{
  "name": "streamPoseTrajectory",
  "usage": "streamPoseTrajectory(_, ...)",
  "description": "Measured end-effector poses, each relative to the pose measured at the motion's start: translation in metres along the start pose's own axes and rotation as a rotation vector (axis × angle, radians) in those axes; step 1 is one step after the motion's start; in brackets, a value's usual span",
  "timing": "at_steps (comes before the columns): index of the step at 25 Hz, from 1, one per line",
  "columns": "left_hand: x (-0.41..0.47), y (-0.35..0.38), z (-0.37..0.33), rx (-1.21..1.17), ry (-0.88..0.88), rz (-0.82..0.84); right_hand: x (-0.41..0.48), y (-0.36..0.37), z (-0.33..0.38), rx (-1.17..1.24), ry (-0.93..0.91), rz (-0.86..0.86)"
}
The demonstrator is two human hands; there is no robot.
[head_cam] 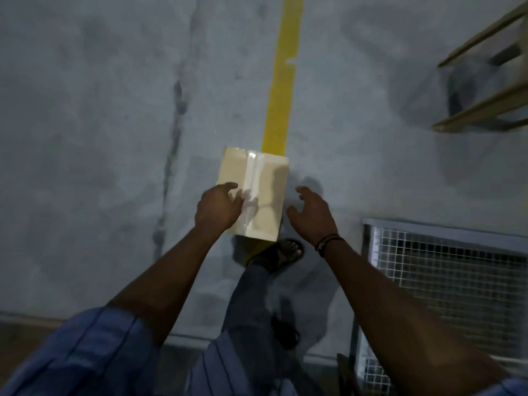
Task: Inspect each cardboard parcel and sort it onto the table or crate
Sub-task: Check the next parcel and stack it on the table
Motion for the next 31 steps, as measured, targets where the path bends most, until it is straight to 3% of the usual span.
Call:
streamPoseTrajectory(3, 0.06, 0.036, 0.037, 0.082, -0.011, -0.042, 0.062, 0.055, -0.036, -0.053, 0.02, 0.052)
streamPoseTrajectory(9, 0.158, 0.116, 0.111, 0.163, -0.156, 0.047, 0.162, 0.139, -0.112, -0.059, 0.131, 0.086)
streamPoseTrajectory(17, 0.141, 0.107, 0.105, 0.203, -0.068, 0.015, 0.161, 0.158, -0.108, 0.146, 0.209, 0.024)
streamPoseTrajectory(20, 0.115, 0.069, 0.052, 0.164, -0.025, -0.013, 0.127, 0.103, -0.076, 0.138, 0.168, -0.022)
streamPoseTrajectory(24, 0.061, -0.005, -0.083, 0.109, 0.174, -0.046, 0.062, -0.027, -0.026, 0.142, 0.177, -0.179)
streamPoseTrajectory(31, -0.091, -0.136, -0.357, 0.066, 0.588, -0.127, -0.112, -0.303, 0.056, 0.166, 0.024, -0.704)
Point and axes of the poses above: each hand's wrist, its own x-axis towards the middle knuckle, its own y-axis out of the palm, z = x × y, the point moved 8 cm from there along x, towards the middle knuckle, and after that the axes turned 2 degrees about z, right-handed, at the moved point
